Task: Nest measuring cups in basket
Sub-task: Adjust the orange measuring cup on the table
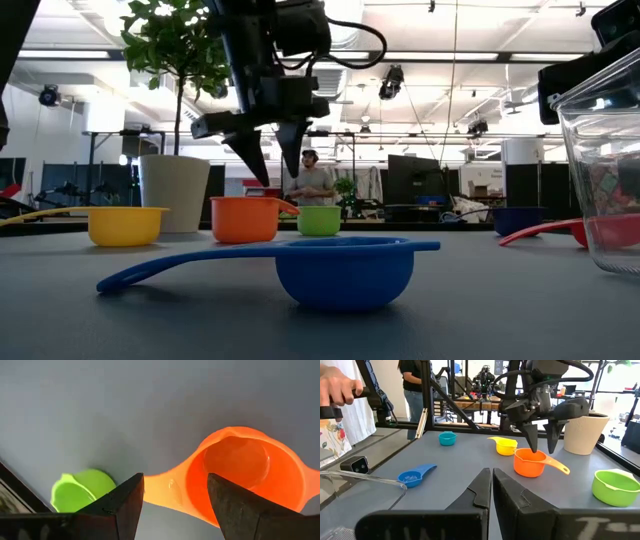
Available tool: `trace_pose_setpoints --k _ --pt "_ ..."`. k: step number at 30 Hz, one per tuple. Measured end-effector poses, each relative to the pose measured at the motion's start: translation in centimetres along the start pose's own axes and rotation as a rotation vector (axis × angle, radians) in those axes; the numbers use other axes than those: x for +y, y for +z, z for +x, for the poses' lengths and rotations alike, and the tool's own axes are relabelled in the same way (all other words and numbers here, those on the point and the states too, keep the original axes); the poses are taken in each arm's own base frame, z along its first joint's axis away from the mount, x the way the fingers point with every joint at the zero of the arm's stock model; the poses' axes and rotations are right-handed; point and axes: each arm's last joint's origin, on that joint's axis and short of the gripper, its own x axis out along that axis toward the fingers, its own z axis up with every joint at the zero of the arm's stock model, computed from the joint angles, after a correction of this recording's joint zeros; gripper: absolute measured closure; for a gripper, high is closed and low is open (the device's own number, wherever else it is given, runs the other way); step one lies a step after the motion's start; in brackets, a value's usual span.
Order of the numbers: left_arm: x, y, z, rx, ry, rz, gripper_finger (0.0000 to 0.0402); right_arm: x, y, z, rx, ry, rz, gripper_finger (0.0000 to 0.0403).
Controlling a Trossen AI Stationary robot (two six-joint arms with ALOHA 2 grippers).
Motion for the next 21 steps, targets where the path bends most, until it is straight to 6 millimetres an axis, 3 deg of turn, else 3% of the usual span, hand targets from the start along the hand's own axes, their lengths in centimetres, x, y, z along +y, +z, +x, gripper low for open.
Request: trace_pose_setpoints --k 9,16,21 --pt "0.0 0.3 0.4 -0.005 0.004 0.103 0.0215 0.0 0.0 0.0 0.000 0.000 0.000 0.0394" --pt "-0.5 0.8 3.3 0.038 -0.070 0.130 0.0232 0.0 0.0 0.0 0.000 0.000 0.000 0.0394" --pt "-0.5 1.1 4.3 0.047 -0.085 0.124 0.0241 0.0 0.0 0.0 0.000 0.000 0.000 0.0394"
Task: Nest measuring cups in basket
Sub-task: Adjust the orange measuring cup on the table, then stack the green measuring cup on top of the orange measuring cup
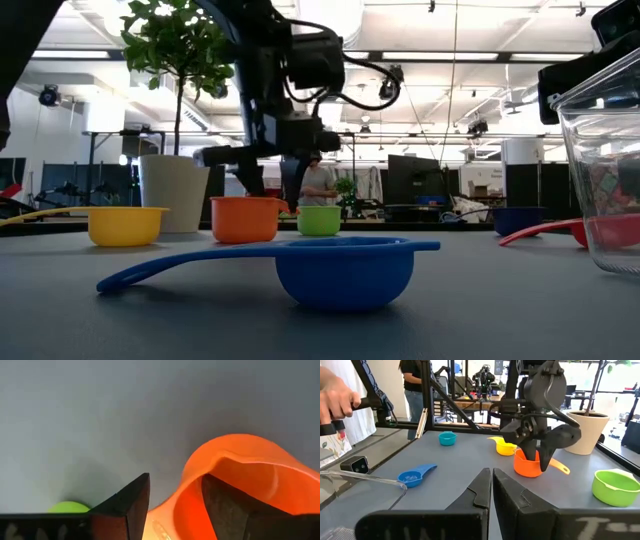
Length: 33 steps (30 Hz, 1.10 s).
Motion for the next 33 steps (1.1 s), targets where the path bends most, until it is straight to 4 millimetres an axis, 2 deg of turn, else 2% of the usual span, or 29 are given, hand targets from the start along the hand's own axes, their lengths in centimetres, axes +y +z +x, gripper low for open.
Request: trace_pose_setpoints --k 5,9,13,20,25,33 --pt "1.2 0.0 -0.3 -0.033 0.017 -0.189 0.0283 0.0 0.0 0.0 0.000 0.000 0.000 0.0394" --pt "2.5 -0.5 -1.1 -0.122 -0.003 -0.428 0.0340 0.0 0.0 0.0 0.000 0.000 0.000 0.0394" --pt "3.5 -1.1 -1.8 -0.159 -0.025 -0.569 0.0393 0.0 0.0 0.0 -0.001 0.000 0.000 0.0394" --pt "3.7 -1.3 -1.9 -0.192 -0.056 -0.659 0.0400 0.0 0.0 0.0 0.000 0.000 0.000 0.0394" --pt "4.0 -1.7 -2.0 -0.189 -0.069 -0.802 0.0401 0.0 0.0 0.0 0.000 0.000 0.000 0.0394" --pt "5.8 -4.1 -2.0 -0.307 -0.117 -0.962 0.0401 0.0 0.0 0.0 0.000 0.000 0.000 0.0394"
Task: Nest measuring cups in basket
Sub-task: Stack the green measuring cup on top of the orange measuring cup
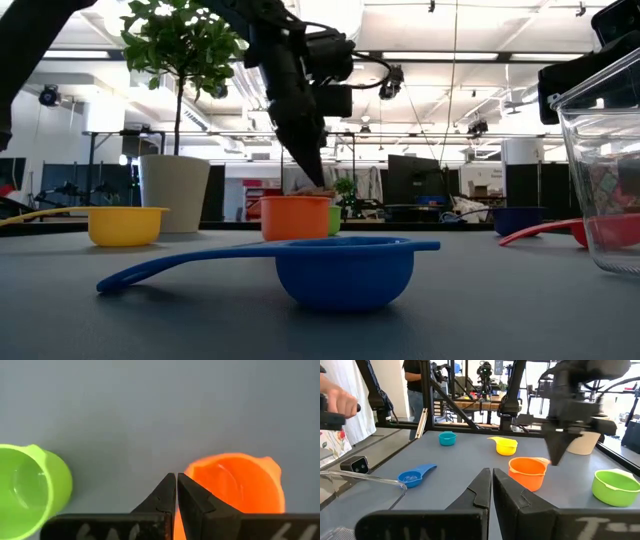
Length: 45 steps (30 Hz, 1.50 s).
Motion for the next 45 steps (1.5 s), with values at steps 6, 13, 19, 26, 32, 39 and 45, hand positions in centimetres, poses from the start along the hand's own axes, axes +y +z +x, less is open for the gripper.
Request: trace_pose_setpoints --k 6,13,19,26,32,39,45 --pt "2.8 -0.2 -0.5 -0.067 0.043 -0.105 0.0401 0.0 0.0 0.0 0.000 0.000 0.000 0.0394" --pt "5.1 -1.4 -0.7 -0.081 0.024 -0.186 0.0402 0.0 0.0 0.0 0.000 0.000 0.000 0.0394" --pt "5.0 -2.7 -1.2 -0.165 0.080 -0.124 0.0402 0.0 0.0 0.0 0.000 0.001 0.000 0.0394" --pt "7.4 -6.0 -0.3 -0.176 0.151 -0.073 0.0400 0.0 0.0 0.0 0.000 0.000 0.000 0.0394" --pt "7.9 -6.6 -0.2 -0.155 0.156 0.021 0.0366 0.0 0.0 0.0 0.000 0.000 0.000 0.0394" --pt "7.9 -6.5 -0.1 -0.135 0.186 0.083 0.0280 0.0 0.0 0.0 0.000 0.000 0.000 0.0394" --pt "8.1 -6.5 -0.1 -0.146 0.221 0.086 0.0231 0.0 0.0 0.0 0.000 0.000 0.000 0.0394"
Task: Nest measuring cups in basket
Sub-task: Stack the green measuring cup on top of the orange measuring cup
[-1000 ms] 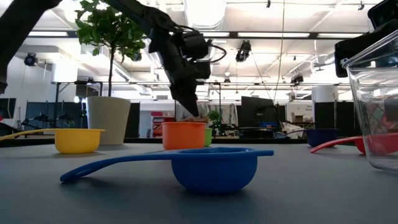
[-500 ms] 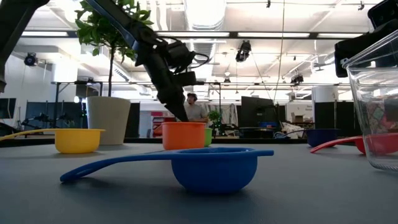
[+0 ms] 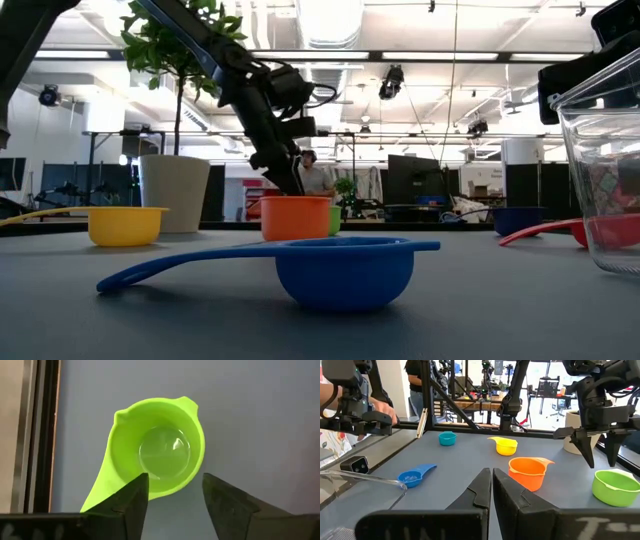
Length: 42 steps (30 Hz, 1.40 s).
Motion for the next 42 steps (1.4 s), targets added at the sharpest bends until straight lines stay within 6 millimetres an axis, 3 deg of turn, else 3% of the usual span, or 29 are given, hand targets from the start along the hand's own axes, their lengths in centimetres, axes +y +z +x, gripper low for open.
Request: trace_pose_setpoints --k 7,15,19,23,25,33,42 --pt "-0.3 -0.6 0.8 -0.023 0.011 0.007 0.0229 0.0 0.0 0.0 0.000 0.000 0.000 0.0394" --pt "-0.1 -0.8 3.2 -0.011 0.008 -0.011 0.0247 0.0 0.0 0.0 0.000 0.000 0.000 0.0394" --pt "0.0 -0.8 4.3 0.009 0.000 -0.034 0.0287 0.0 0.0 0.0 0.000 0.001 0.000 0.0394" --pt "0.3 -0.4 4.6 0.009 0.000 -0.084 0.0369 0.0 0.0 0.0 0.000 0.000 0.000 0.0394" --pt "0.4 -0.2 4.5 0.007 0.001 -0.110 0.0392 0.0 0.0 0.0 0.000 0.000 0.000 0.0394" --pt "-0.2 2.2 1.8 0.040 -0.014 -0.154 0.0400 0.0 0.0 0.0 0.000 0.000 0.000 0.0394" --pt "-5.2 6.6 -1.9 0.174 -0.145 -0.086 0.0401 0.0 0.0 0.0 0.000 0.000 0.000 0.0394"
